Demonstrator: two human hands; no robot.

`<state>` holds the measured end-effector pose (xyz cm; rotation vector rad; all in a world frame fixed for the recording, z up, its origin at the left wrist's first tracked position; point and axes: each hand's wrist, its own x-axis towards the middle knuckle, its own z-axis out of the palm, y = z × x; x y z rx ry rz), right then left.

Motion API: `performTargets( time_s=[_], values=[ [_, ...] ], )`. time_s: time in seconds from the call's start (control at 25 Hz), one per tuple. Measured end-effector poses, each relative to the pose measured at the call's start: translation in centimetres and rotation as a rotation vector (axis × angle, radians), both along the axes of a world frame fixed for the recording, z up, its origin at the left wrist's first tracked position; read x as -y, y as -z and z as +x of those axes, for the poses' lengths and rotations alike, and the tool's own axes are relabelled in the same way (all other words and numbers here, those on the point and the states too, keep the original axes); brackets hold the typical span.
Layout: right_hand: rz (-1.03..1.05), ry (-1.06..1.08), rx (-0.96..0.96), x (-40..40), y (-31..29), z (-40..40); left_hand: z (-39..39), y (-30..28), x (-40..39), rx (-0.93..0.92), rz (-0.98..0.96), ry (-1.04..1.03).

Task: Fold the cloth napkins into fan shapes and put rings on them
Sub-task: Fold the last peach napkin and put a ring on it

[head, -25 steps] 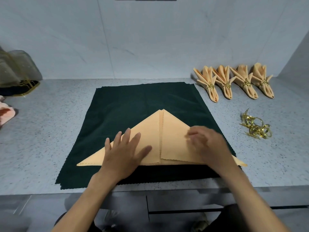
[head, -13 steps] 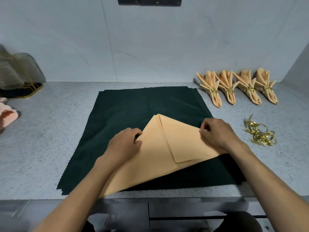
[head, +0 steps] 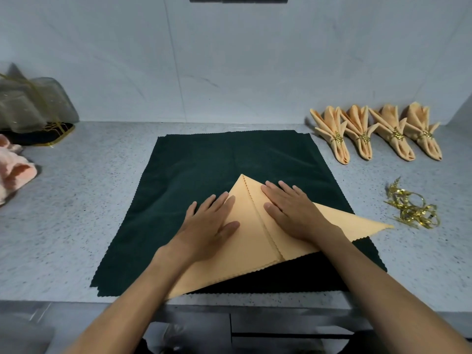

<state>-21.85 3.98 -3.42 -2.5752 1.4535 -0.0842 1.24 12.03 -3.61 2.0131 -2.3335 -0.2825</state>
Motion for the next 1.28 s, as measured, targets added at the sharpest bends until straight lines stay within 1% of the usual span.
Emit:
performTargets(
  time_s=[0.4, 0.48, 0.52, 0.6, 0.68, 0.76, 0.8, 0.84, 0.88, 0.92, 0.96, 1.0, 1.08, 1.16, 1.24, 1.28],
  values=[
    [-0.053, 0.018, -0.083, 0.1, 0.2, 1.0, -0.5, -0.6, -0.4, 0.050, 0.060, 0.037],
    [-0.061, 0.012, -0.080, 0.0, 0.2, 0.9, -0.5, -0.6, -0.5, 0.071, 0.029, 0.067],
    [-0.064, 0.010, -0.075, -0.1, 0.3, 0.8, -0.5, -0.7, -0.5, 0.090, -0.027, 0.118],
    [-0.078, -0.005, -0.056, -0.1, 0.5, 0.7, -0.9, -0.8, 0.1, 0.131, -0.140, 0.282],
    [-0.102, -0.040, -0.007, -0.3, 0.2, 0.6, -1.5, -1.0, 0.9, 0.142, -0.134, 0.411],
    [-0.229, -0.053, 0.161, -1.4, -0.1, 0.7, -1.9, -0.9, 1.3, 0.104, -0.077, 0.437],
    [-0.325, -0.021, 0.279, -2.2, -0.1, 0.6, -1.9, -0.8, 1.4, 0.075, -0.071, 0.436],
    [-0.365, 0.024, 0.385, -3.1, -0.3, 0.5, -1.8, -0.6, 1.5, 0.044, -0.075, 0.430],
    [-0.315, 0.054, 0.450, -4.4, -0.5, 0.5, -1.6, -0.5, 1.4, 0.019, -0.078, 0.423],
    [-0.221, 0.053, 0.477, -5.6, -0.6, 0.4, -1.4, -0.4, 1.4, -0.001, -0.082, 0.419],
    [-0.140, 0.016, 0.472, -6.6, -0.6, 0.3, -1.4, -0.2, 1.5, -0.013, -0.078, 0.416],
    [-0.114, -0.035, 0.431, -7.3, -0.4, 0.2, -1.3, 0.0, 1.5, -0.024, -0.073, 0.417],
    [-0.163, -0.106, 0.339, -7.5, 0.3, 0.0, -1.4, 0.1, 1.9, -0.060, -0.059, 0.433],
    [-0.200, -0.109, 0.295, -7.3, 0.8, 0.0, -0.8, -0.5, 1.8, -0.209, -0.053, 0.404],
    [-0.201, -0.111, 0.290, -7.3, 1.0, 0.1, 1.2, -1.6, 0.9, -0.360, -0.127, 0.341],
    [-0.203, -0.112, 0.298, -7.3, 1.0, 0.0, 2.8, -2.0, 0.2, -0.381, -0.169, 0.327]
  ],
)
